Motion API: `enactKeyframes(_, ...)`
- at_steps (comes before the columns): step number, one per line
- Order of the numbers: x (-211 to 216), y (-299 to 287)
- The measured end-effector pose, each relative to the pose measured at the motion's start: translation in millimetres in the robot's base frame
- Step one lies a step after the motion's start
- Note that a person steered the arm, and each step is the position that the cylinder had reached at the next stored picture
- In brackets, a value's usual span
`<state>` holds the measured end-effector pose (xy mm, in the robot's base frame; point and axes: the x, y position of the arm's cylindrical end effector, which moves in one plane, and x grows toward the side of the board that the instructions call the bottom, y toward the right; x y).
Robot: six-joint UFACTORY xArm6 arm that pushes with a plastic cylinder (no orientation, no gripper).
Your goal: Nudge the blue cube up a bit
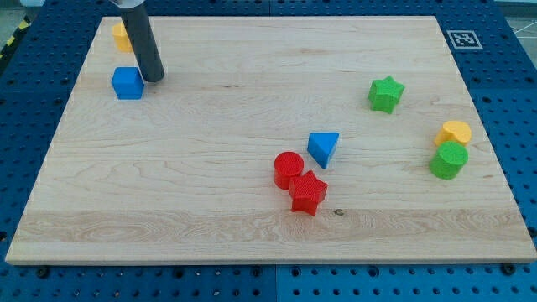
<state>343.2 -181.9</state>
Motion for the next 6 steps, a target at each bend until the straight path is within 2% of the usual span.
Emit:
enactKeyframes(3,128,-13)
enactKeyframes(4,129,-39)
enactKeyframes(6,40,-41)
